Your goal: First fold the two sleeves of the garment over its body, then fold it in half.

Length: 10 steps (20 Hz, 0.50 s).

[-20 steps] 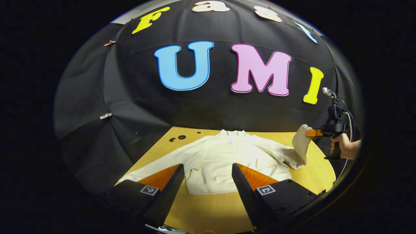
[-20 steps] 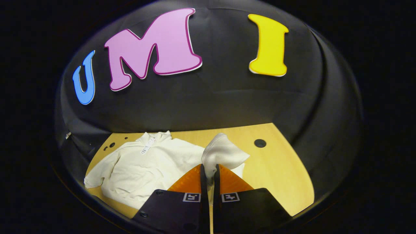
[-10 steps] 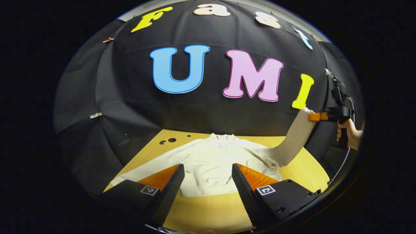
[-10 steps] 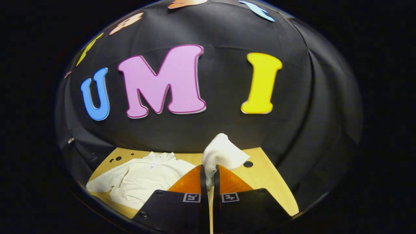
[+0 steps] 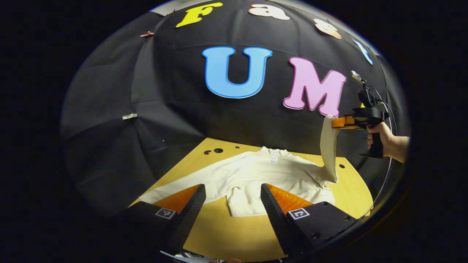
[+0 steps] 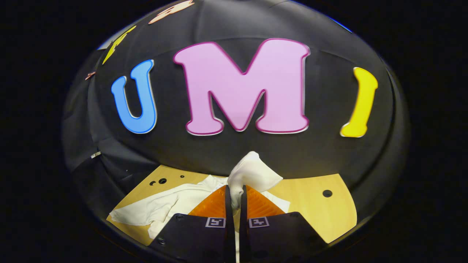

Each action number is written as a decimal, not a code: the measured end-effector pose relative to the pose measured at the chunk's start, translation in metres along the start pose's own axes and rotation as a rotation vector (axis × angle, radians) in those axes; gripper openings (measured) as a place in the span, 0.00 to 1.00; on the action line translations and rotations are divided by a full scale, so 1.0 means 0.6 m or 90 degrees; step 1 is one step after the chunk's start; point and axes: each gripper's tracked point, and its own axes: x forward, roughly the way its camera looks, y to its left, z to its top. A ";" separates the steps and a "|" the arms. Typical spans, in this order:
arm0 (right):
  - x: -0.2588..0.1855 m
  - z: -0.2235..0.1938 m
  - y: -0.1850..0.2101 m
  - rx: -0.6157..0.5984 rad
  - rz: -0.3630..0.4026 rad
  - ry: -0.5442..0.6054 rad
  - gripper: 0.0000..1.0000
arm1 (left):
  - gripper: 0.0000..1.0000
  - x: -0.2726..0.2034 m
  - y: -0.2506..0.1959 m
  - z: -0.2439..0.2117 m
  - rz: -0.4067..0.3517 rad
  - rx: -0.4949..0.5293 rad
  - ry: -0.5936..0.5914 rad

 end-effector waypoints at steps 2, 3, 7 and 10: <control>0.047 -0.008 0.069 -0.013 0.033 0.009 0.08 | 0.92 -0.004 0.039 -0.004 0.030 -0.013 0.001; 0.069 -0.012 0.102 -0.016 0.048 0.012 0.08 | 0.95 0.000 0.057 -0.009 0.044 -0.020 0.004; 0.157 -0.052 0.214 -0.036 0.097 0.041 0.08 | 0.96 0.000 0.114 -0.025 0.096 -0.035 0.012; 0.214 -0.102 0.269 -0.048 0.122 0.076 0.08 | 0.95 -0.001 0.152 -0.033 0.133 -0.049 0.019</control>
